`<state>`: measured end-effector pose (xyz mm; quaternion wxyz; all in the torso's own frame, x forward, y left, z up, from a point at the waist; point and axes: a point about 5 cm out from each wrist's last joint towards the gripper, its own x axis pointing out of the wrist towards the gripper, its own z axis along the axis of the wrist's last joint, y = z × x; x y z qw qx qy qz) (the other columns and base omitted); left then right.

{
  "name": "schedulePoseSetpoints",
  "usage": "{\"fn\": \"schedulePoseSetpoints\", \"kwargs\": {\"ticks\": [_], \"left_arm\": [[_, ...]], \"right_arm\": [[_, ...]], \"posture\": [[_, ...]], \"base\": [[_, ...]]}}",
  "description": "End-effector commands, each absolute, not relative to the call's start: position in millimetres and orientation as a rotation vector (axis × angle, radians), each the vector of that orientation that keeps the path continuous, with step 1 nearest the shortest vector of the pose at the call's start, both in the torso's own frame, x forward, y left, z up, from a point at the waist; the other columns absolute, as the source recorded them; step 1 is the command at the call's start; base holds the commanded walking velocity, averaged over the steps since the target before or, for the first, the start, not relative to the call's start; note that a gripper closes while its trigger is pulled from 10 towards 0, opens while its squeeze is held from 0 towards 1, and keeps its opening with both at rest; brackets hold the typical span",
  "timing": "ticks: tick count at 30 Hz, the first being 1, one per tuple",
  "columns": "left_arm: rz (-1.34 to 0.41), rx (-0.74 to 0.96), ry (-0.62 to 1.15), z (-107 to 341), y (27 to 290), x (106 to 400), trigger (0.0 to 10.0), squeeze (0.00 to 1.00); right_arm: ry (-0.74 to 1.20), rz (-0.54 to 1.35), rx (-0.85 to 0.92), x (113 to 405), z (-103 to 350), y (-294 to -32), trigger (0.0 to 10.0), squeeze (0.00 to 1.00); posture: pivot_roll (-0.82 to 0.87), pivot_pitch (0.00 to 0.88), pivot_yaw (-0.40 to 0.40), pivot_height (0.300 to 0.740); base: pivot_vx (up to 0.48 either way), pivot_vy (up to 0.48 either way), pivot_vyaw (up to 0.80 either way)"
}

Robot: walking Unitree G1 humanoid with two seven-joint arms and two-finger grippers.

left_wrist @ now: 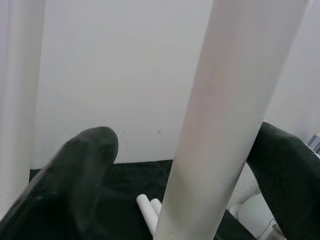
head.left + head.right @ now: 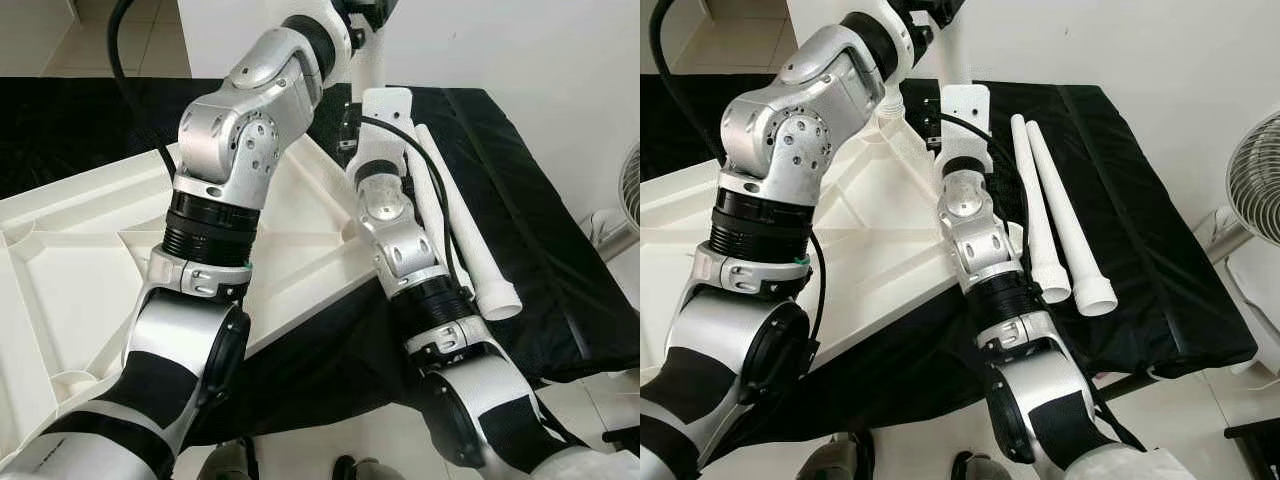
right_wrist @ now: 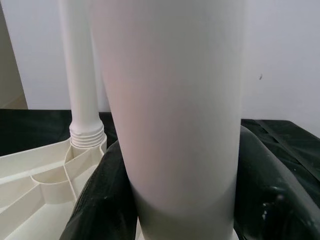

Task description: Building children table

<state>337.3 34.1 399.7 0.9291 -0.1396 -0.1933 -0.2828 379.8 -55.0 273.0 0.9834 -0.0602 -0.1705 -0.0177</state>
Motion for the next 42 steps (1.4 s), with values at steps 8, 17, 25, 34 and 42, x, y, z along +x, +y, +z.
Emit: {"fn": "schedulePoseSetpoints", "kwargs": {"ticks": [8,17,25,34,42], "left_arm": [[-0.745,-0.279,-0.430,398,27,328,10.0,1.00],[-0.798,-0.375,-0.336,386,17,328,10.0,0.00],[-0.792,-0.405,-0.265,373,14,332,10.0,0.00],[-0.563,-0.345,-0.280,306,87,332,10.0,0.00],[-0.473,-0.350,-0.247,291,99,342,10.0,0.00]], "right_arm": [[-0.342,-0.099,-0.080,384,276,-69,10.0,0.00],[-0.361,-0.129,-0.071,386,277,-88,10.0,0.00],[-0.312,-0.087,0.032,387,263,-107,10.0,0.00],[-0.367,0.011,0.082,369,246,-130,10.0,0.00],[-0.375,0.004,0.061,364,241,-137,10.0,0.00]], "posture": [[0.12,0.135,-0.053,0.740],[0.12,0.118,-0.061,0.740],[0.12,0.103,-0.067,0.740],[0.10,0.074,-0.052,0.740],[0.09,0.068,-0.042,0.740]], "base": [[0.000,0.000,0.00],[0.000,0.000,0.00],[0.000,0.000,0.00],[0.000,0.000,0.00],[0.000,0.000,0.00]]}}
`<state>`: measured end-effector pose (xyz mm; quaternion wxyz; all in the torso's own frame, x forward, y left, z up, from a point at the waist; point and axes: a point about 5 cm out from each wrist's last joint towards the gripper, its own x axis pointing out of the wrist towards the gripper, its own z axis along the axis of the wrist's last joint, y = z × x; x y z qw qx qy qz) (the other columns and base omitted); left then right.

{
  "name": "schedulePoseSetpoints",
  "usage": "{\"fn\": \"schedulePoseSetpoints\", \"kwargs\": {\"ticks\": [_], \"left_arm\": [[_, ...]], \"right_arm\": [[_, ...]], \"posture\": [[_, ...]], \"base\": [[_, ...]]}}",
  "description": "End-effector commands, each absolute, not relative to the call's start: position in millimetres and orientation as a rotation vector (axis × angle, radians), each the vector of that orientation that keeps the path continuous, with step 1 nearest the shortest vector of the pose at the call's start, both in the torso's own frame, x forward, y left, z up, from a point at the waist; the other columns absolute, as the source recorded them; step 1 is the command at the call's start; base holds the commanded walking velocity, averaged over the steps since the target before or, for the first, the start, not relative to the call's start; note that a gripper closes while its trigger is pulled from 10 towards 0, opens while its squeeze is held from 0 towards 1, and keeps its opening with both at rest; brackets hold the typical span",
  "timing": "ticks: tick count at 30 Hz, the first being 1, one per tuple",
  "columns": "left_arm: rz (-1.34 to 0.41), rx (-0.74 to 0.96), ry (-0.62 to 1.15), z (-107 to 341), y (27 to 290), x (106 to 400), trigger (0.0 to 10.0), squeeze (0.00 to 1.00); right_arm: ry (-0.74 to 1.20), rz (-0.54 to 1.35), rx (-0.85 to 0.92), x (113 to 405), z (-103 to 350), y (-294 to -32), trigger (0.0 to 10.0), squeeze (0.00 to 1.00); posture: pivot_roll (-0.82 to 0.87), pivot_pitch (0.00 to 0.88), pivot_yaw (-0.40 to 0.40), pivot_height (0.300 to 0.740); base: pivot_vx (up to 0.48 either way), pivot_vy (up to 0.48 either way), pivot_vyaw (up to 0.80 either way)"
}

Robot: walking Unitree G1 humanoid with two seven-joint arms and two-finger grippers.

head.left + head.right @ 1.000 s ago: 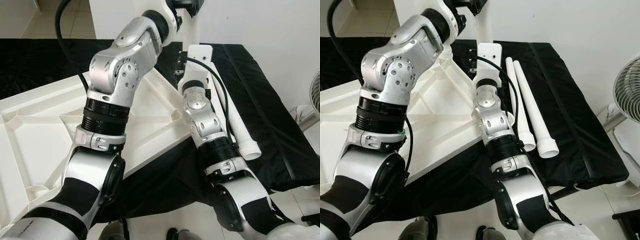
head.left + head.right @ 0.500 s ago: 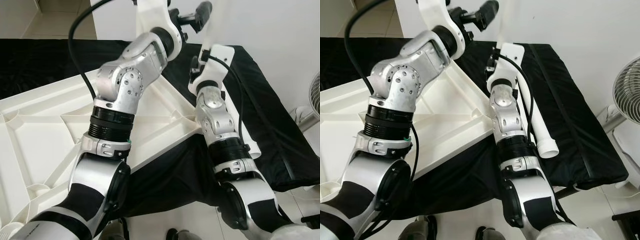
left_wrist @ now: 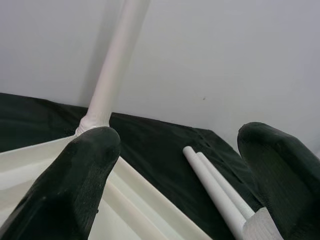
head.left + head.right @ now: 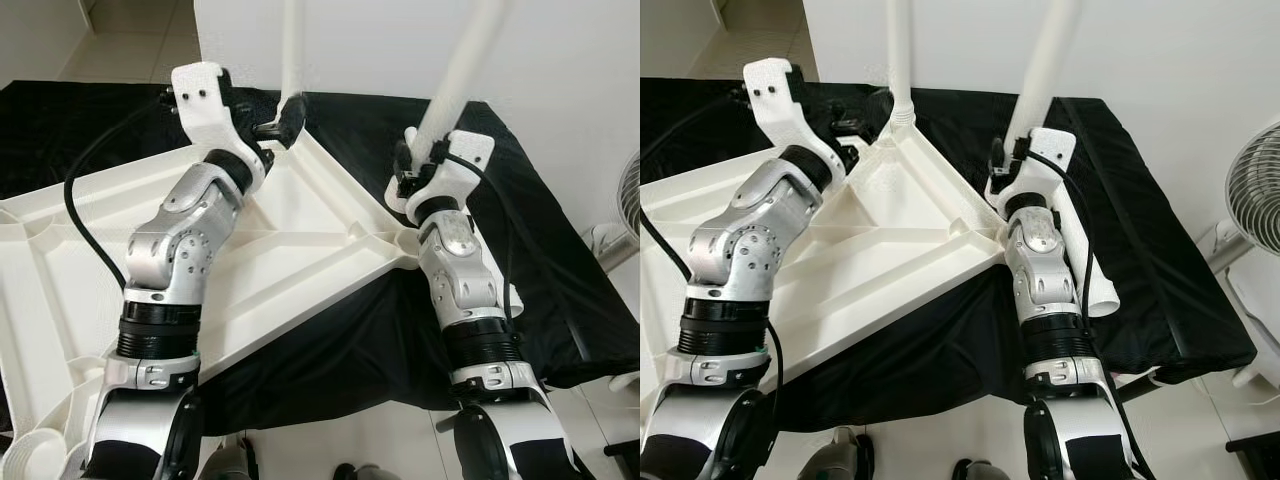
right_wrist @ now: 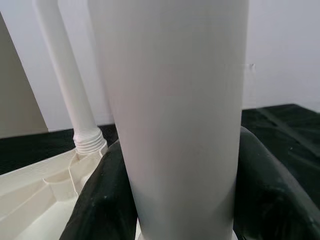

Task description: Building children table

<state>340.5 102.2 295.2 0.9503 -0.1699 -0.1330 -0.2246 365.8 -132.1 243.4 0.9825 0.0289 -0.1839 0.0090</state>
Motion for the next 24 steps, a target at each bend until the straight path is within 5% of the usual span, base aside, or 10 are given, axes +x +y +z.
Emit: {"fn": "schedulePoseSetpoints", "kwargs": {"ticks": [1,24], "left_arm": [[-0.464,-0.362,-0.221,288,101,343,10.0,0.00],[-0.399,-0.261,-0.161,260,109,341,10.0,0.00]], "right_arm": [[-0.378,0.004,0.061,363,241,-139,10.0,0.00],[-0.396,0.050,0.066,356,238,-141,10.0,0.00]], "posture": [[0.09,0.066,-0.040,0.740],[0.09,0.077,-0.028,0.740]], "base": [[0.000,0.000,0.00],[0.000,0.000,0.00]]}}
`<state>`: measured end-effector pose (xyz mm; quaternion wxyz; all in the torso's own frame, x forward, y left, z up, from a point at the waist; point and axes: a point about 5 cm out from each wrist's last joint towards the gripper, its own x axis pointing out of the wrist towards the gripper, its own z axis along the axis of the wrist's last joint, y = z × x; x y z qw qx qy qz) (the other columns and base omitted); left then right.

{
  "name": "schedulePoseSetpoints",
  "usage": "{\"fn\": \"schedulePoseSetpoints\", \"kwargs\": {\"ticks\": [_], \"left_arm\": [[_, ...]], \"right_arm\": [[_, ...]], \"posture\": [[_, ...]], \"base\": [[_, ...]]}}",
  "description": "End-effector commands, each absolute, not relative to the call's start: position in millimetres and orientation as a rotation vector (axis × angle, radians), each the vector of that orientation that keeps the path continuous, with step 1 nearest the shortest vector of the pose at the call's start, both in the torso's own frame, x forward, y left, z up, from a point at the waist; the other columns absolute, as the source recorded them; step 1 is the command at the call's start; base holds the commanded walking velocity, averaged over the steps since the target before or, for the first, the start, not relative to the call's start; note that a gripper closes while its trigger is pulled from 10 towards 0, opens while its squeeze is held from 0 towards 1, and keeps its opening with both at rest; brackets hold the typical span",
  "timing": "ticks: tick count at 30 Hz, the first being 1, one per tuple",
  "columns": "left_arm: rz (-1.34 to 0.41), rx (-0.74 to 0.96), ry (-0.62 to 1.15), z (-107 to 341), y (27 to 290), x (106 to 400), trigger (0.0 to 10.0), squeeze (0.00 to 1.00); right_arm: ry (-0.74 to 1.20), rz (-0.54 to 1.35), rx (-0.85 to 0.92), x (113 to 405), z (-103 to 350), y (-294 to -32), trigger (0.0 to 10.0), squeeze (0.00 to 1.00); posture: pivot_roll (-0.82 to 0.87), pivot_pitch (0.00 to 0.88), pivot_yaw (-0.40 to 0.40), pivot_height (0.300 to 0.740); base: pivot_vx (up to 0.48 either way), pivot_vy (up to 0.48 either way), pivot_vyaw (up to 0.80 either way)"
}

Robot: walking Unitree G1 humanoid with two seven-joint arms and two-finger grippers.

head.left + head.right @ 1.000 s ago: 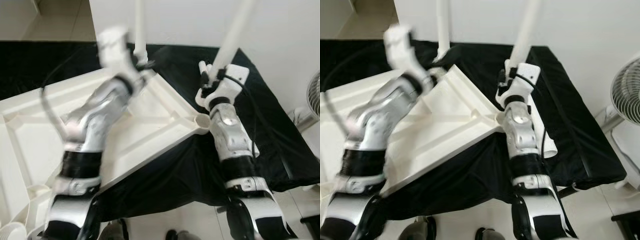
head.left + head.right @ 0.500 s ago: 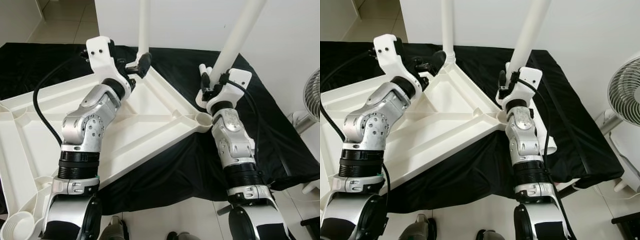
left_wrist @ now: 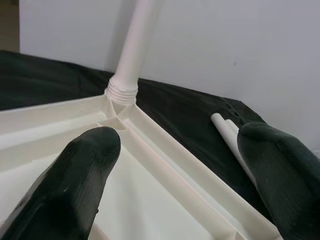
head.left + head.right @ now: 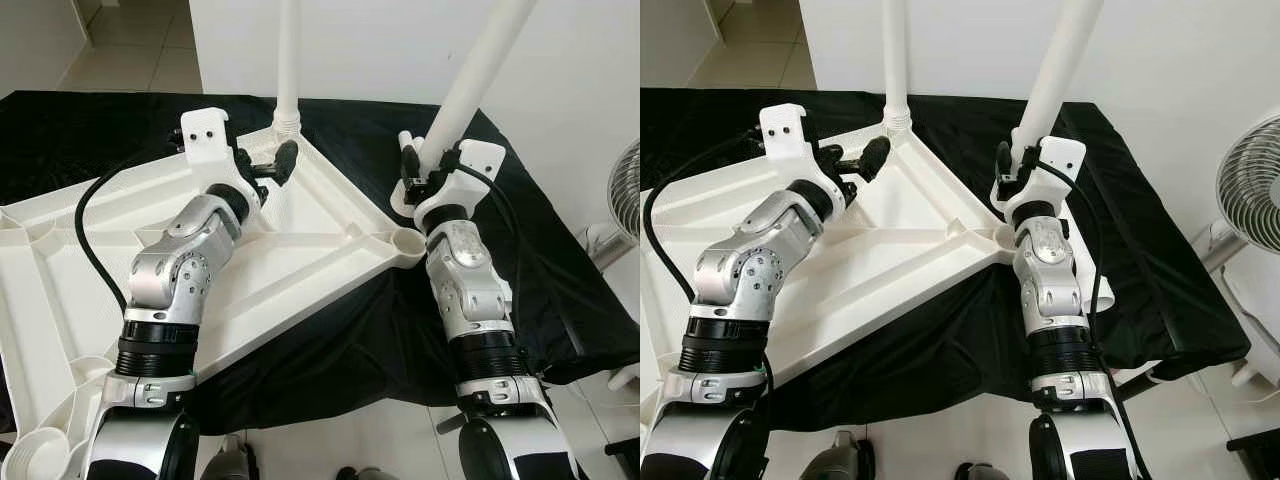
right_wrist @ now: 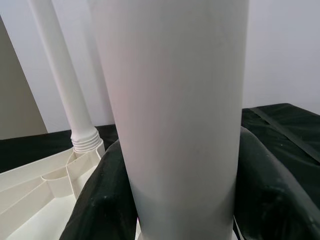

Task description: Building children table

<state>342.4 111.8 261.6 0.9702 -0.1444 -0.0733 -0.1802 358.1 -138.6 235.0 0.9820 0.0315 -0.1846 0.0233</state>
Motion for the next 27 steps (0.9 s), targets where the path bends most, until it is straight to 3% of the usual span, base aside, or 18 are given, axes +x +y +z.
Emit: {"fn": "schedulePoseSetpoints", "kwargs": {"ticks": [1,7,16,27], "left_arm": [[-0.391,-0.242,-0.170,260,111,341,10.0,0.00],[-0.375,-0.189,-0.186,255,113,341,10.0,0.00],[-0.358,0.088,-0.298,242,123,338,10.0,0.00],[-0.361,-0.002,-0.288,234,119,323,10.0,0.00]], "right_arm": [[-0.395,0.049,0.066,356,237,-141,10.0,0.00],[-0.397,0.051,0.066,356,237,-141,10.0,0.00],[-0.414,0.092,0.062,351,236,-134,10.0,0.00],[-0.415,0.117,0.087,343,229,-124,10.0,0.00]], "posture": [[0.09,0.078,-0.025,0.740],[0.09,0.086,-0.018,0.740],[0.10,0.137,0.008,0.740],[0.11,0.125,0.000,0.740]], "base": [[0.000,0.000,0.00],[0.000,0.000,0.00],[0.000,0.000,0.00],[0.000,0.000,0.00]]}}
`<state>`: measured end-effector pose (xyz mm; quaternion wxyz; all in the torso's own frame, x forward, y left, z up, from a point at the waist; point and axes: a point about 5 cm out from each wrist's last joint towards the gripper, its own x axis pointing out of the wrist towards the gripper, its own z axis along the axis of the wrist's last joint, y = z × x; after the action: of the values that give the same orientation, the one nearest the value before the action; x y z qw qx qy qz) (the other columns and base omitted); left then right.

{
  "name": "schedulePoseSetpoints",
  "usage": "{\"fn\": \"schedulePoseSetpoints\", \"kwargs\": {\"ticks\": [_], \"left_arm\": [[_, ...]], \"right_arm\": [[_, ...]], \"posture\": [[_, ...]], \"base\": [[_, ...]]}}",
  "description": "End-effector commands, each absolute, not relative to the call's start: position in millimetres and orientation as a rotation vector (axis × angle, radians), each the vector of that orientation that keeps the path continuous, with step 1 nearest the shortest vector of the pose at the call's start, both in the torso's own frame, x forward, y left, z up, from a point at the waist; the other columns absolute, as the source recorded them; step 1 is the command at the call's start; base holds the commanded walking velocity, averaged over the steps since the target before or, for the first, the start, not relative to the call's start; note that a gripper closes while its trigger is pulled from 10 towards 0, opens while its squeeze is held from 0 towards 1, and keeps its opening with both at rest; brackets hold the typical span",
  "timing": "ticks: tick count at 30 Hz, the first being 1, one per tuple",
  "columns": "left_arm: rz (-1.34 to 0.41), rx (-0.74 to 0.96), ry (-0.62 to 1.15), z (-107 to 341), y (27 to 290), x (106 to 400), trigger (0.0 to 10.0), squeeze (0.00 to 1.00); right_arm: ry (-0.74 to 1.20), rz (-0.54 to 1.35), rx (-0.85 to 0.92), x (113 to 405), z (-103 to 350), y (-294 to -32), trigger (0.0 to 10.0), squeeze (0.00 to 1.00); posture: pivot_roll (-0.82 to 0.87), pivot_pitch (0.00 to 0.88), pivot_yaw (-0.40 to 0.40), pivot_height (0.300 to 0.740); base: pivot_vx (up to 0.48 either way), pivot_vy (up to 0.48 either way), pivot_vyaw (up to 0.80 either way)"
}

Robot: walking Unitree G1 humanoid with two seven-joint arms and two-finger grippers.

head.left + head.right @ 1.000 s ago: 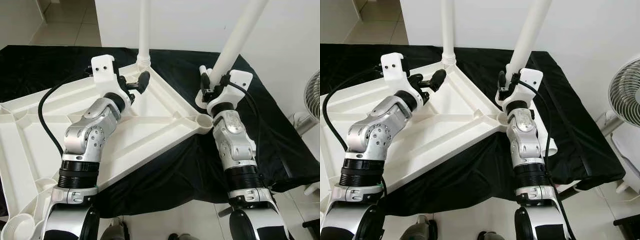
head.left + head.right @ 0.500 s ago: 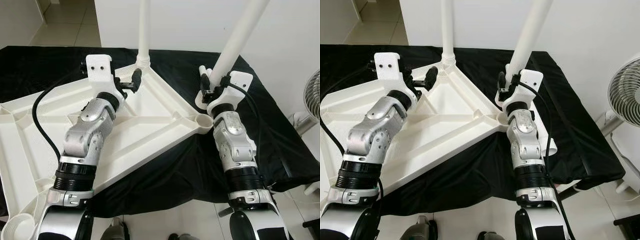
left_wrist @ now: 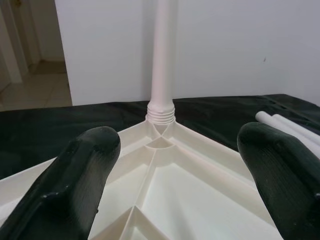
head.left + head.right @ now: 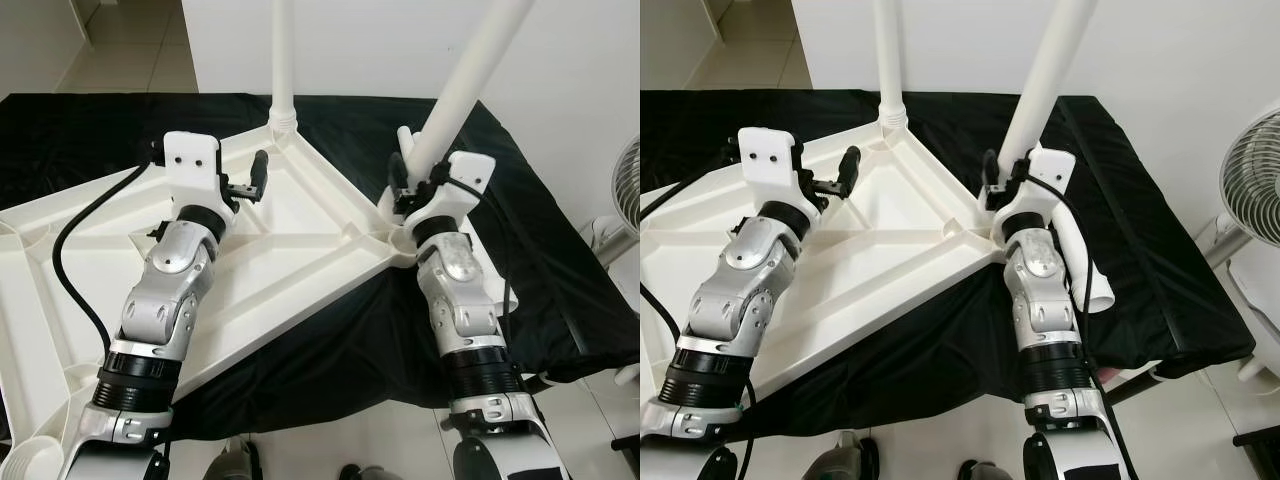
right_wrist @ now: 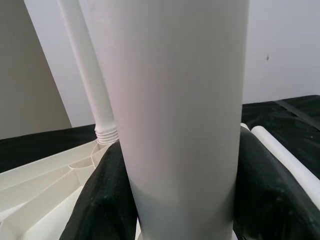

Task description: Building children table

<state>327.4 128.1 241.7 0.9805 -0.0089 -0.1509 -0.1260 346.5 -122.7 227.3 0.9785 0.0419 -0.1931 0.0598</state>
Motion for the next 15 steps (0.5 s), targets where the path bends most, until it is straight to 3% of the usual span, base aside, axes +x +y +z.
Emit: {"fn": "schedulePoseSetpoints", "kwargs": {"ticks": [1,15], "left_arm": [[-0.361,-0.002,-0.288,234,119,323,10.0,0.00],[-0.480,0.126,-0.375,213,106,308,10.0,0.00]], "right_arm": [[-0.415,0.117,0.087,343,229,-124,10.0,0.00],[-0.400,0.113,0.056,342,221,-134,10.0,0.00]], "posture": [[0.11,0.125,0.000,0.740],[0.09,0.108,-0.020,0.740]], "base": [[0.000,0.000,0.00],[0.000,0.000,0.00]]}}
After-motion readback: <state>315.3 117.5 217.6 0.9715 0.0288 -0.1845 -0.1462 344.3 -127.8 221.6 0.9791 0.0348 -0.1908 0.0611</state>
